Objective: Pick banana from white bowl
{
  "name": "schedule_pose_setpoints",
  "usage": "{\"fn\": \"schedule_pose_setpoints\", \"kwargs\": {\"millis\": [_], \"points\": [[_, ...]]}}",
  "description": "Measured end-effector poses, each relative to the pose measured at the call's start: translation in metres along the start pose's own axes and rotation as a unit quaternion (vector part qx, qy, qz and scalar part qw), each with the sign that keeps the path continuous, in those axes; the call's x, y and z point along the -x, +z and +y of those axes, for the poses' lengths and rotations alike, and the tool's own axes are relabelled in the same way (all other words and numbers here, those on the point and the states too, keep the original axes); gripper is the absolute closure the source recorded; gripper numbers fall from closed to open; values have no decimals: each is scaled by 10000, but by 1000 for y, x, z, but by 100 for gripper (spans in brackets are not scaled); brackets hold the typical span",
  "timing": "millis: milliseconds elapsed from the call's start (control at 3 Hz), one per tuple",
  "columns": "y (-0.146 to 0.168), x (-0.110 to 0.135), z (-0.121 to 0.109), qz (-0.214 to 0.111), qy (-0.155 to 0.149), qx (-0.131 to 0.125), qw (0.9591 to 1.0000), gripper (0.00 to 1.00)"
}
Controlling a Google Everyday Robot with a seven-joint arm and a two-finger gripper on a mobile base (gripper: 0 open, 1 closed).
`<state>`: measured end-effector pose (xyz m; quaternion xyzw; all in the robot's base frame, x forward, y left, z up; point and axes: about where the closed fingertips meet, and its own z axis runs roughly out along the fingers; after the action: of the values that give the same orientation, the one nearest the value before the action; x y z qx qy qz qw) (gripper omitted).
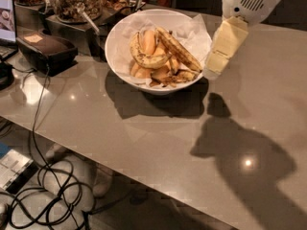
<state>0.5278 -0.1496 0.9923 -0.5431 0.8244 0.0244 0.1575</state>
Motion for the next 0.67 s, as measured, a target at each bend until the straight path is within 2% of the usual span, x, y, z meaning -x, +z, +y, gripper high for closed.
{"fn": "schedule_pose_setpoints", "kwargs": {"millis": [667], "points": [[6, 38, -5, -126, -60, 223, 9997, 4]]}}
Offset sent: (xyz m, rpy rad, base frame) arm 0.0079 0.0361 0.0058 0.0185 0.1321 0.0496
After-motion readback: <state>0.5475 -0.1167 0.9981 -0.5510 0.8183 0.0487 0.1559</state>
